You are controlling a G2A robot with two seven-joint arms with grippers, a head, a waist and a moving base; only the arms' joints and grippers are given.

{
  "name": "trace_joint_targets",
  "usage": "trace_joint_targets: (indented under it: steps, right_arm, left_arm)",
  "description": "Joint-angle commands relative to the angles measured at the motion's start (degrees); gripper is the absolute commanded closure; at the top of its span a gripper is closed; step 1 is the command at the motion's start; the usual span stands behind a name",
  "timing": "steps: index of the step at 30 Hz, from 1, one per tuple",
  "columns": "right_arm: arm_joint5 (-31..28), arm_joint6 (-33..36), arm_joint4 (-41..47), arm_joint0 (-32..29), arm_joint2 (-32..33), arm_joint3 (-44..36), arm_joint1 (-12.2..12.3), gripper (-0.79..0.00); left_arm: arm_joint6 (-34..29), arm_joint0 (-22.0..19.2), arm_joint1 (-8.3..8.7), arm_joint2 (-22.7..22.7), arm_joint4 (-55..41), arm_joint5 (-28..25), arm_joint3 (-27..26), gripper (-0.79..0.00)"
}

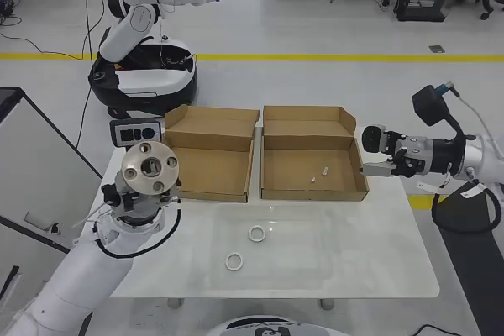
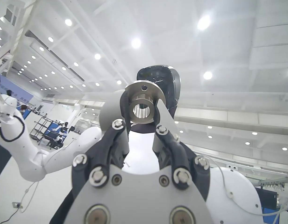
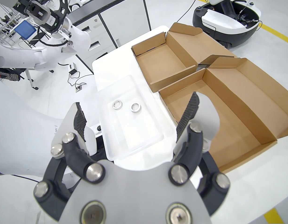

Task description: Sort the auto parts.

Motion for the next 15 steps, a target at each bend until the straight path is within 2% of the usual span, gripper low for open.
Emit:
trace_joint_targets:
  steps: [1,8,15]
  right_arm:
    - [0.00,0.00,0.00,0.00,0.00,0.00,0.00,-0.785]
    - [0.00,0.00,0.00,0.00,0.00,0.00,0.00,-0.785]
    - [0.00,0.00,0.00,0.00,0.00,0.00,0.00,-0.785]
  left_arm:
    - [-1.07,0.73,-0.70,-1.32,1.00,1.11,0.63,0.000]
    - [-2.83,2.60,-2.58,-5.06,10.63,2.88,3.28,0.000]
    - [-2.78,4.14,-3.79,-6.43,13.74,2.83,3.48,0.000]
